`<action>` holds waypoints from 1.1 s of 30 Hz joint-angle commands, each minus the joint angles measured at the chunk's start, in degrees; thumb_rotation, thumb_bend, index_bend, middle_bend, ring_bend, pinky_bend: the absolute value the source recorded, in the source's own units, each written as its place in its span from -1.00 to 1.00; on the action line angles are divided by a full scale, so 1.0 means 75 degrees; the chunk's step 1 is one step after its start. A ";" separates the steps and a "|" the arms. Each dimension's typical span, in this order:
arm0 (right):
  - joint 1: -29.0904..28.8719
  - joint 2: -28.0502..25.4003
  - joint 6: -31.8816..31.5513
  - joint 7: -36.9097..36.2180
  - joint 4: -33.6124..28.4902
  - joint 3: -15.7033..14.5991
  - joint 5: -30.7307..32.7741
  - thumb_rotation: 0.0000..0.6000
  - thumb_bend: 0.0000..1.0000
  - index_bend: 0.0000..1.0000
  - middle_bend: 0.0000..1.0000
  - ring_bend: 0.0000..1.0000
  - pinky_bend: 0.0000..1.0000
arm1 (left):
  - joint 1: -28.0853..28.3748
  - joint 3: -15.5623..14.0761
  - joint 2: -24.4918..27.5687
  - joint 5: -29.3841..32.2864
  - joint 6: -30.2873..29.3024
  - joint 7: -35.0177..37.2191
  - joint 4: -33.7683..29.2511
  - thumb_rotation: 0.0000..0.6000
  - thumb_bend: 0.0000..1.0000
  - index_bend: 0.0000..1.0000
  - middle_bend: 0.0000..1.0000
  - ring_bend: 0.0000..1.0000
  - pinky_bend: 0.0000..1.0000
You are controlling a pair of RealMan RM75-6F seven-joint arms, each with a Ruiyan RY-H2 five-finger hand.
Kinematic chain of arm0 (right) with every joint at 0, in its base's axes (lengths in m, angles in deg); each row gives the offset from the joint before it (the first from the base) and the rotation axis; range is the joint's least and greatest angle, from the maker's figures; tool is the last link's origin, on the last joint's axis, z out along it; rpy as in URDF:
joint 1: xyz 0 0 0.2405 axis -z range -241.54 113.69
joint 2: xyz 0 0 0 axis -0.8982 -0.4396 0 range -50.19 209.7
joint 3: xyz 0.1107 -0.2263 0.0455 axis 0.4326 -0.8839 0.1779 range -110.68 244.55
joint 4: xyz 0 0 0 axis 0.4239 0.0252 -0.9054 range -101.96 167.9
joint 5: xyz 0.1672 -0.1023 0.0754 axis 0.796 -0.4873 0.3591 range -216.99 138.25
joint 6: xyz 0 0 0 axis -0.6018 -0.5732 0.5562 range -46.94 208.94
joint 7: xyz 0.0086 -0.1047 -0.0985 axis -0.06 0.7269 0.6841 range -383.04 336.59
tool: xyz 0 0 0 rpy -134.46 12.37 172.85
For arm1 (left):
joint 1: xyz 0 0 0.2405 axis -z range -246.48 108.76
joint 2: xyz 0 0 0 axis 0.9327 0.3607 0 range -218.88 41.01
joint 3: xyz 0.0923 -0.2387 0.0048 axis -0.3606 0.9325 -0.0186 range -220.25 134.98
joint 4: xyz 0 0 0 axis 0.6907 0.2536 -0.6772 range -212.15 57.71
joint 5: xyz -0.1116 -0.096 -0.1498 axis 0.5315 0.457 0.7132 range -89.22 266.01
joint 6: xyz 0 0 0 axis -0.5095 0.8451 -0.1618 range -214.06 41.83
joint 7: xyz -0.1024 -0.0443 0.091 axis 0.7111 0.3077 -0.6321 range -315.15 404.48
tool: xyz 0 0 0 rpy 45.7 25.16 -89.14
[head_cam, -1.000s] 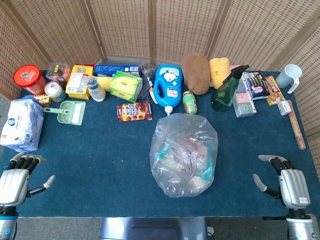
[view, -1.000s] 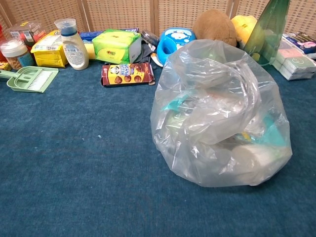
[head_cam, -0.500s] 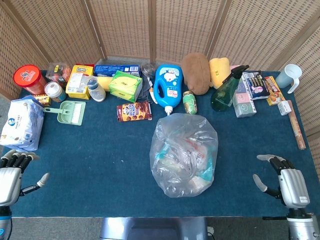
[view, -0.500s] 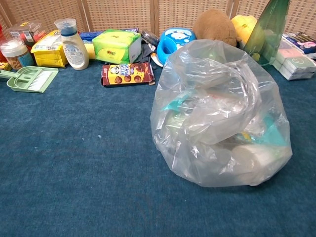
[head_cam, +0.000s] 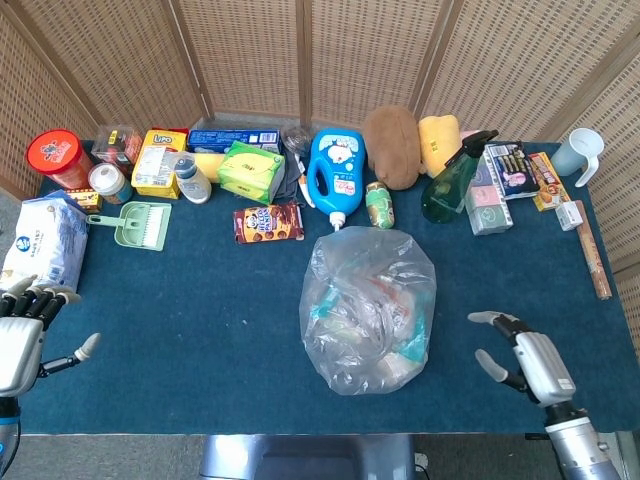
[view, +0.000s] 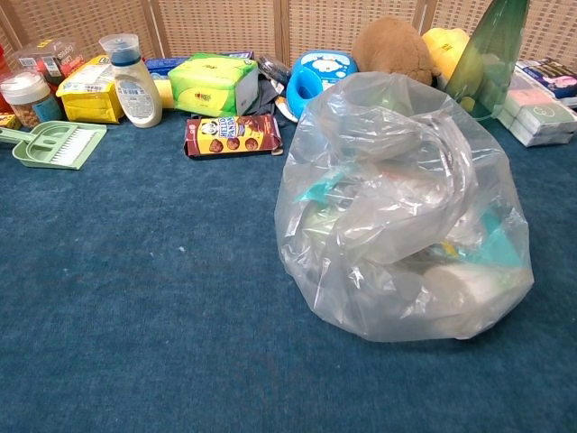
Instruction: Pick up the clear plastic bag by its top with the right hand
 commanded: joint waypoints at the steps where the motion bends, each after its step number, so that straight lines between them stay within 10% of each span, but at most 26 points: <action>1: -0.0136 0.0147 0.0153 0.0149 -0.0009 -0.0019 -0.0076 -1.00 -0.38 -0.51 -0.45 -0.52 -0.50 | 0.0048 0.0018 0.0039 -0.0019 0.0042 -0.0038 -0.0058 -1.00 -0.58 -0.36 -0.38 -0.55 -0.74; 33: -0.1855 0.1857 0.2160 0.1505 -0.0549 0.0439 0.0823 -1.00 -0.39 -0.51 -0.45 -0.55 -0.51 | 0.0232 -0.0067 -0.0091 0.0191 0.0350 0.0325 0.0307 -1.00 -0.59 -0.36 -0.38 -0.55 -0.74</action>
